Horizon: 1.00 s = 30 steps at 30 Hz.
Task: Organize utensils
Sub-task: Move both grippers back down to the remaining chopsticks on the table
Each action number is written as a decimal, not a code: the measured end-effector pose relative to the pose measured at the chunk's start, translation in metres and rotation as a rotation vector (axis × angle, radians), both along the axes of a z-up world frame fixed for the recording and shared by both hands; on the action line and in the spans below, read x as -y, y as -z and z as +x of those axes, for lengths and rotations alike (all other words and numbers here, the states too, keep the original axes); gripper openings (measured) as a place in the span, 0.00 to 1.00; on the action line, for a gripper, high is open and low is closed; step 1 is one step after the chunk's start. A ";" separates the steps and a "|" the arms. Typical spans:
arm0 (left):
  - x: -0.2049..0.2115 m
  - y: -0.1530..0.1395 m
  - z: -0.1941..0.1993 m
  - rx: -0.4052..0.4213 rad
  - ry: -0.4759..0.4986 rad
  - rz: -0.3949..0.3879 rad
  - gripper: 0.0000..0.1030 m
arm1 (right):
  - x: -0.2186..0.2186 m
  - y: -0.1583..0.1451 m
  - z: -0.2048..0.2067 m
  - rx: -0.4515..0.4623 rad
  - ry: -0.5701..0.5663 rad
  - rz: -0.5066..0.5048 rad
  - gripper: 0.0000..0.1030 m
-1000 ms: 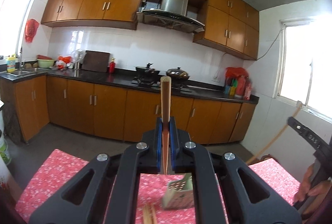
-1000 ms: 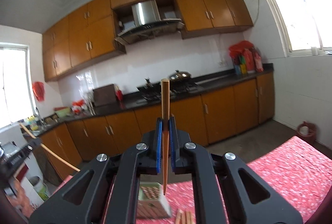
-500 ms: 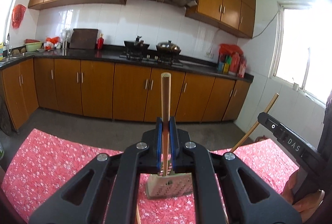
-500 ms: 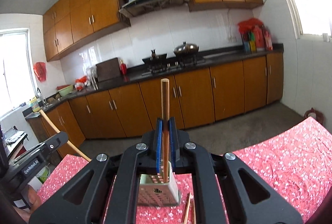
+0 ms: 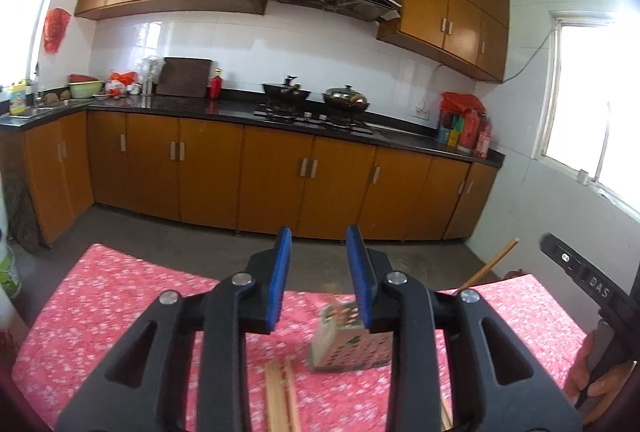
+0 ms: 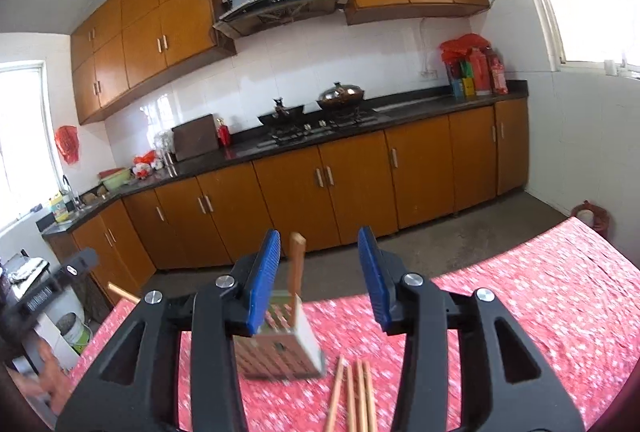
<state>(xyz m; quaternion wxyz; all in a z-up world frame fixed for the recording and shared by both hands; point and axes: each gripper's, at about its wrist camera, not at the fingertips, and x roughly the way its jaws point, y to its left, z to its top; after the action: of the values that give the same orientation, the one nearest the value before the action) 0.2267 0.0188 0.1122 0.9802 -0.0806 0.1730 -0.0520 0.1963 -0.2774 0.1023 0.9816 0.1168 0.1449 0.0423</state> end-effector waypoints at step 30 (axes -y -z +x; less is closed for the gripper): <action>-0.030 0.192 -0.069 -0.462 0.079 0.040 0.31 | 0.012 0.213 -0.031 -0.565 -0.011 -0.105 0.08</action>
<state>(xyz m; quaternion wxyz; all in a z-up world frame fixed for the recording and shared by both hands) 0.1576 0.0492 -0.0794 0.9132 -0.0641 0.3969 -0.0670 0.1650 -0.2896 -0.1111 0.9067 0.0724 0.4155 0.0057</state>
